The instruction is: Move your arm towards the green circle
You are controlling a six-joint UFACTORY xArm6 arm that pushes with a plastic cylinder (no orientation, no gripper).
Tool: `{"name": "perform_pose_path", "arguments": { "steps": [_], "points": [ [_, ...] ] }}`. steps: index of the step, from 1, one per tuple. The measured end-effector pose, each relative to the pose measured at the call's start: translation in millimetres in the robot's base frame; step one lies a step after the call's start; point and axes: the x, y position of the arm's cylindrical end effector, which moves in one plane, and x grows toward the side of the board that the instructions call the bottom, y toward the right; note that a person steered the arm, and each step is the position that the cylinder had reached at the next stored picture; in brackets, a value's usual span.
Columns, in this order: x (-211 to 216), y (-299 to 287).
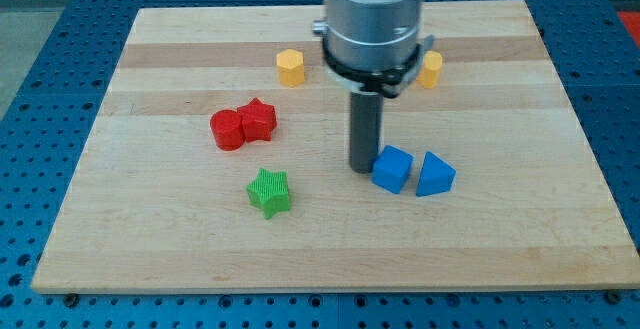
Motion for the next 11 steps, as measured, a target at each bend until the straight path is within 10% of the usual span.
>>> {"name": "perform_pose_path", "arguments": {
  "steps": [3,8,11],
  "points": [
    [-5,37],
    [-239,33],
    [-228,-22]
  ]
}}
